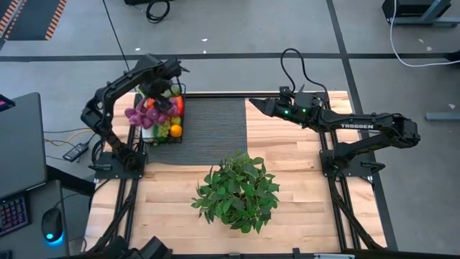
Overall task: Build produce basket
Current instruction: Put the green cucumber into the wire basket, then put the orange into the wire basket
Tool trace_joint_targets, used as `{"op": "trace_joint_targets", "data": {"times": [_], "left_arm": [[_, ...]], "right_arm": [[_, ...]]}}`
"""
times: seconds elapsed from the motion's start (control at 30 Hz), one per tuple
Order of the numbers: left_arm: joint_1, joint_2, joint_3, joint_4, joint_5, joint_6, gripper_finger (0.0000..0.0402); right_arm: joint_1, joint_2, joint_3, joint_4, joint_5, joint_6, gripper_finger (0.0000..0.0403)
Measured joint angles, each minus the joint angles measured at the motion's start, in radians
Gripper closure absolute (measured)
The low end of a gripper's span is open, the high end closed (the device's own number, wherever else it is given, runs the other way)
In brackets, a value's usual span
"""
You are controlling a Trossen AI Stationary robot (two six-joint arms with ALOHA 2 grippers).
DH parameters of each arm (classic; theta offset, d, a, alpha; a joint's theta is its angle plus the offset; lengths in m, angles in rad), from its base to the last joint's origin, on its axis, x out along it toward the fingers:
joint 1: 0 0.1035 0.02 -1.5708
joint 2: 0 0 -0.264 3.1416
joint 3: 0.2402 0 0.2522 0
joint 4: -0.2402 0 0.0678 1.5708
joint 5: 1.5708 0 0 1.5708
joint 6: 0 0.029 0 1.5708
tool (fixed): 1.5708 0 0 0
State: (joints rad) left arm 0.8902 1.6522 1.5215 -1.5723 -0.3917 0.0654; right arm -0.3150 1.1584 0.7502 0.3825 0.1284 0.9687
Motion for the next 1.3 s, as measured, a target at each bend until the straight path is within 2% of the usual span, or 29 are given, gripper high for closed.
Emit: {"op": "trace_joint_targets", "data": {"times": [0.27, 0.4, 0.57, 0.73, 0.87, 1.1, 1.3], "left_arm": [[-0.004, -0.017, 0.166, 0.002, 0.0, 0.004, 0.0154], [-0.026, -0.017, 0.277, 0.001, 0.019, -0.021, 0.0155], [-0.081, -0.017, 0.401, 0.039, 0.163, -0.058, 0.0151], [-0.178, -0.017, 0.429, 0.199, 0.358, -0.167, 0.0153], [-0.283, 0.006, 0.429, 0.288, 0.459, -0.177, 0.0153], [-0.485, 0.06, 0.428, 0.255, 0.494, 0.047, 0.0146], [-0.579, 0.122, 0.428, 0.303, 0.568, -0.006, 0.0145]], "right_arm": [[-0.001, 0.0, 0.0, -0.029, -0.001, 0.001, 0.0127], [-0.002, 0.0, 0.0, -0.079, -0.067, 0.021, 0.0127], [0.002, -0.001, 0.0, -0.249, -0.185, 0.026, 0.0127], [0.017, -0.001, 0.0, -0.519, -0.192, -0.001, 0.0127], [0.041, -0.001, 0.0, -0.725, -0.188, -0.011, 0.0127], [0.157, -0.001, 0.0, -1.047, -0.104, 0.005, 0.0127], [0.342, -0.001, 0.0, -1.221, -0.009, 0.157, 0.0127]]}}
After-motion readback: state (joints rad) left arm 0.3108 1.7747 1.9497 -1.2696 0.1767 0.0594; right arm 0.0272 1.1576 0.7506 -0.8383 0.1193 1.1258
